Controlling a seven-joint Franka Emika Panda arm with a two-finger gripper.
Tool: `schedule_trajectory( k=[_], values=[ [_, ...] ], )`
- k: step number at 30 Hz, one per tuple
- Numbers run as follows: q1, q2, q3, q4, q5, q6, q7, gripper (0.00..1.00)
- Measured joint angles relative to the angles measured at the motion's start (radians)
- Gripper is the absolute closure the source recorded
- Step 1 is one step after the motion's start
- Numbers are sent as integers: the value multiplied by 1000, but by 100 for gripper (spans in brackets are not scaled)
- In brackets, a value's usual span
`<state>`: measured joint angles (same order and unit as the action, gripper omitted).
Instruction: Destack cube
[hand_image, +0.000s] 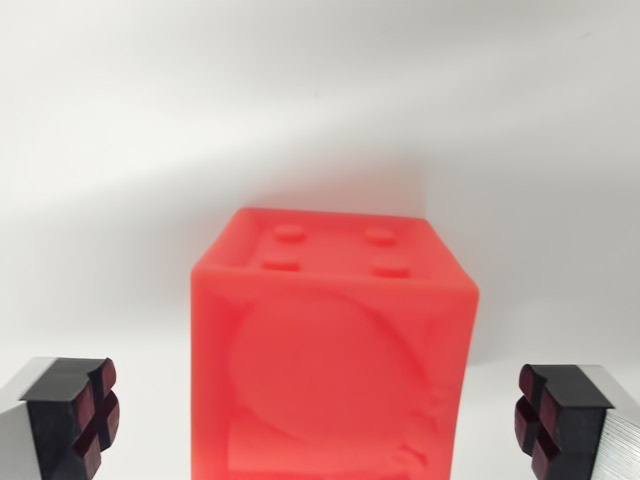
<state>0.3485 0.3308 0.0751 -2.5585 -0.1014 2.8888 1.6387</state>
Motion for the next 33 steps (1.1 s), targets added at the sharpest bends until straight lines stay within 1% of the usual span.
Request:
schedule_trajectory(
  k=[7,13,17,19,22,24,28,31,33],
  values=[
    [-11,-56,14,-11,15,-44,-11,0],
    [-17,-108,25,-19,33,-87,-23,0],
    [-18,-142,28,-23,45,-116,-33,0],
    [-18,-167,29,-26,54,-140,-38,0],
    [-18,-193,31,-27,63,-162,-45,0],
    [-18,-218,32,-29,71,-185,-51,0],
    [-18,-254,33,-29,80,-221,-57,0],
    [-17,-292,33,-29,90,-259,-65,0],
    [-16,-312,33,-29,93,-278,-68,0]
  ],
)
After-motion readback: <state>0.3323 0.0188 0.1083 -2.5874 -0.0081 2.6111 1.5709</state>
